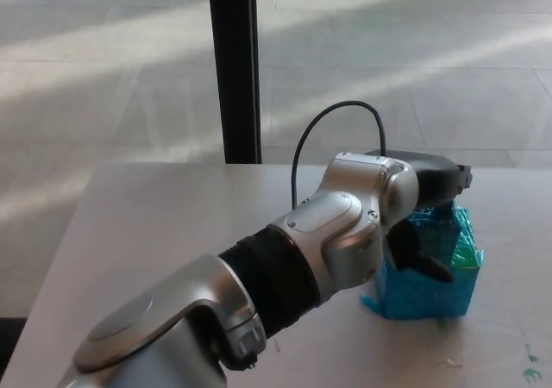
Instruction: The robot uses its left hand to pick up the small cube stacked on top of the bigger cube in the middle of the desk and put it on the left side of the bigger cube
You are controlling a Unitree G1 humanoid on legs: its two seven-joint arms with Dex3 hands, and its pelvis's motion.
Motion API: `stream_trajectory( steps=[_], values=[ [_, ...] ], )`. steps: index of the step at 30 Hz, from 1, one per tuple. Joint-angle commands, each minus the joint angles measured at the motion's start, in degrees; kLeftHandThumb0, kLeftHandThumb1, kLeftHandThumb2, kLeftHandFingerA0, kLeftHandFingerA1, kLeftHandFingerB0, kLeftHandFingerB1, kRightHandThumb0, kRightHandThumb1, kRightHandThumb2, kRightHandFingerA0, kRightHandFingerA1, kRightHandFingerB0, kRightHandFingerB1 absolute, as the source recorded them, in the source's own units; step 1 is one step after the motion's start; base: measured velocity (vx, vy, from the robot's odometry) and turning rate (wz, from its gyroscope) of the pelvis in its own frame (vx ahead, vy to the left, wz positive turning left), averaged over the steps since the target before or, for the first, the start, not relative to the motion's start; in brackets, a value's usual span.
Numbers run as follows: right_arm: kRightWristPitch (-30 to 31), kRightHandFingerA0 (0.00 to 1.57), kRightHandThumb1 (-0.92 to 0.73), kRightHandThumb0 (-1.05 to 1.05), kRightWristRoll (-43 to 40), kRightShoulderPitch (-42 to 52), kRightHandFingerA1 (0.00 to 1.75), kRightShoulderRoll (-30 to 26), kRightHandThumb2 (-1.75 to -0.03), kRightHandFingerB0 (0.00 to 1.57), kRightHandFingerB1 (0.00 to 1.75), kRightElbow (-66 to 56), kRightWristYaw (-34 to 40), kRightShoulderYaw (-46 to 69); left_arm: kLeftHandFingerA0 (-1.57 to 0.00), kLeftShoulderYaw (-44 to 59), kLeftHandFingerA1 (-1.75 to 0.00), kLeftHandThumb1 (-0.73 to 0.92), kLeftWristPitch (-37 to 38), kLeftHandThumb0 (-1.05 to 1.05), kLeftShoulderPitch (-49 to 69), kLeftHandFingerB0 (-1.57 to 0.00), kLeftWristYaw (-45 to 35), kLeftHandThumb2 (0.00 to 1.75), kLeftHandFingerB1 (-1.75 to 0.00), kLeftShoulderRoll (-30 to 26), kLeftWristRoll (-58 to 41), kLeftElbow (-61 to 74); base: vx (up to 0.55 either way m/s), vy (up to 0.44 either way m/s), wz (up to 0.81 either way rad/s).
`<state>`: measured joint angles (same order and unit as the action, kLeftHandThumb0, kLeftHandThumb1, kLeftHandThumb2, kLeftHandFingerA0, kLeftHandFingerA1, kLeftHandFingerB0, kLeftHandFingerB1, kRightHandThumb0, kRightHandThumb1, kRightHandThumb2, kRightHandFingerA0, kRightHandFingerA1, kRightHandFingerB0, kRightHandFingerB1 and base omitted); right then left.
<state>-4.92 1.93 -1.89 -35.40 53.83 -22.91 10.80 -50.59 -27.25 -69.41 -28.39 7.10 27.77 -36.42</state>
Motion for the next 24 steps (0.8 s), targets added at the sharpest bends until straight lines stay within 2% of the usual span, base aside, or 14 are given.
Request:
stream_trajectory(
  steps=[1, 3, 4, 5, 6, 7, 8, 9, 12, 13, 15, 18, 20, 24],
  values=[
    [-2.72, 0.58, -0.55, -0.91, -1.01, -1.08, 1.14, -1.60, -0.70, 0.45, 0.94, -0.49, 0.96, 1.16, -0.33, -1.70, -0.66, 0.43, 1.23, -0.78, 3.87, -0.08, -1.29, 0.53, -0.30, -0.98, 3.71, -0.89, 0.00, 0.000, 0.00],
    [-3.21, 0.58, -0.54, -0.90, -1.04, -1.00, 1.15, -1.35, -0.71, 0.45, 0.94, -0.51, 1.67, 1.36, -0.66, -0.11, -0.99, 0.33, 3.43, -0.63, 6.60, -0.14, 2.20, 0.72, -0.43, -0.94, 3.29, -1.39, 0.00, 0.000, 0.00],
    [-3.29, 0.58, -0.54, -0.90, -1.01, -0.99, 1.15, -1.27, -0.71, 0.45, 0.94, -0.47, 1.91, 1.38, -0.66, 0.45, -0.99, 0.33, 4.62, -0.63, 7.46, -0.14, 3.40, 0.72, -0.43, -0.98, 3.44, -1.46, 0.00, 0.000, 0.00],
    [-3.14, 0.57, -0.54, -0.89, -1.15, -1.05, 1.15, -1.21, -0.72, 0.44, 0.94, -0.40, 1.92, 1.49, -0.77, 0.77, -1.07, 0.38, 5.22, -0.57, 8.20, -0.18, 5.07, 0.73, -0.44, -0.47, 3.98, -2.41, 0.00, 0.000, 0.00],
    [-3.58, 0.59, -0.53, -0.87, -1.01, -0.85, 1.16, -1.08, -0.76, 0.46, 0.94, -0.68, 2.49, 1.51, -0.69, 2.12, -1.41, 0.59, 7.79, -0.27, 10.60, -0.38, 10.69, 0.64, -0.41, -0.23, 4.23, -2.54, 0.00, 0.000, 0.00],
    [-3.86, 0.59, -0.52, -0.86, -1.02, -1.00, 1.17, -1.03, -0.78, 0.46, 0.94, -0.29, 2.57, 1.55, -0.63, 2.44, -1.40, 0.63, 8.64, -0.21, 11.24, -0.46, 13.24, 0.65, -0.45, 0.14, 4.98, -3.20, 0.00, 0.000, 0.00],
    [-4.23, 0.60, -0.51, -0.81, -0.61, -1.59, 1.17, -0.94, -0.78, 0.47, 0.94, 0.86, 3.22, 1.30, -0.70, 3.74, -1.22, 0.63, 12.08, -0.17, 13.05, -0.58, 18.44, 0.68, -0.56, 0.11, 4.97, -3.32, 0.00, 0.000, 0.00],
    [-4.79, 0.68, -0.39, -0.83, 0.03, -1.42, 1.08, -1.09, -0.98, 0.51, 0.88, 0.68, 3.74, 0.87, -0.60, 3.72, -0.93, 0.64, 13.05, -0.15, 13.44, -0.61, 19.82, 0.69, -0.58, -0.06, 5.47, -3.30, 0.00, 0.000, 0.00],
    [-5.22, 0.64, -0.51, -0.80, 0.58, -1.48, 1.18, -1.05, -0.83, 0.50, 0.94, 0.99, 4.37, 0.44, -0.66, 5.74, -0.76, 0.64, 14.70, -0.17, 15.13, -0.74, 22.76, 0.65, -0.64, 0.42, 4.79, -3.15, 0.00, 0.000, 0.00],
    [-5.02, 0.65, -0.50, -0.79, 0.63, -1.67, 1.18, -0.99, -0.84, 0.50, 0.93, 1.27, 4.60, 0.38, -0.70, 6.12, -0.86, 0.63, 15.54, -0.20, 15.58, -0.78, 24.18, 0.61, -0.66, 0.60, 4.91, -3.52, 0.00, 0.000, 0.00],
    [-5.09, 0.64, -0.51, -0.79, 0.65, -1.92, 1.16, -0.91, -0.84, 0.50, 0.91, 1.88, 4.84, 0.31, -0.72, 6.45, -1.37, 0.64, 16.45, -0.16, 15.65, -0.82, 25.51, 0.67, -0.95, 0.99, 5.42, -4.45, 0.00, 0.000, 0.00],
    [-5.57, 0.65, -0.52, -0.80, 0.59, -2.01, 1.15, -0.89, -0.85, 0.51, 0.90, 2.35, 4.92, 0.29, -0.75, 6.92, -1.29, 0.63, 18.16, -0.15, 15.93, -0.81, 27.17, 0.69, -0.97, 1.12, 5.94, -5.13, 0.00, 0.000, 0.00],
    [-6.77, 0.65, -0.57, -0.83, 1.33, -2.58, 1.11, -1.04, -0.80, 0.54, 0.86, 3.42, 5.65, -0.28, -0.67, 8.80, -1.66, 0.76, 17.65, -0.15, 15.82, -0.62, 27.64, 0.70, -1.54, 2.24, 5.12, -6.29, 0.00, 0.000, 0.00],
    [-7.18, 0.63, -0.59, -0.79, 1.27, -2.32, 1.09, -1.07, -0.82, 0.55, 0.83, 3.26, 5.76, -0.33, -0.71, 9.53, -1.75, 0.73, 20.35, -0.16, 15.52, -0.62, 29.05, 0.70, -1.59, 2.66, 6.01, -8.39, 0.00, 0.000, 0.00]
  ],
)
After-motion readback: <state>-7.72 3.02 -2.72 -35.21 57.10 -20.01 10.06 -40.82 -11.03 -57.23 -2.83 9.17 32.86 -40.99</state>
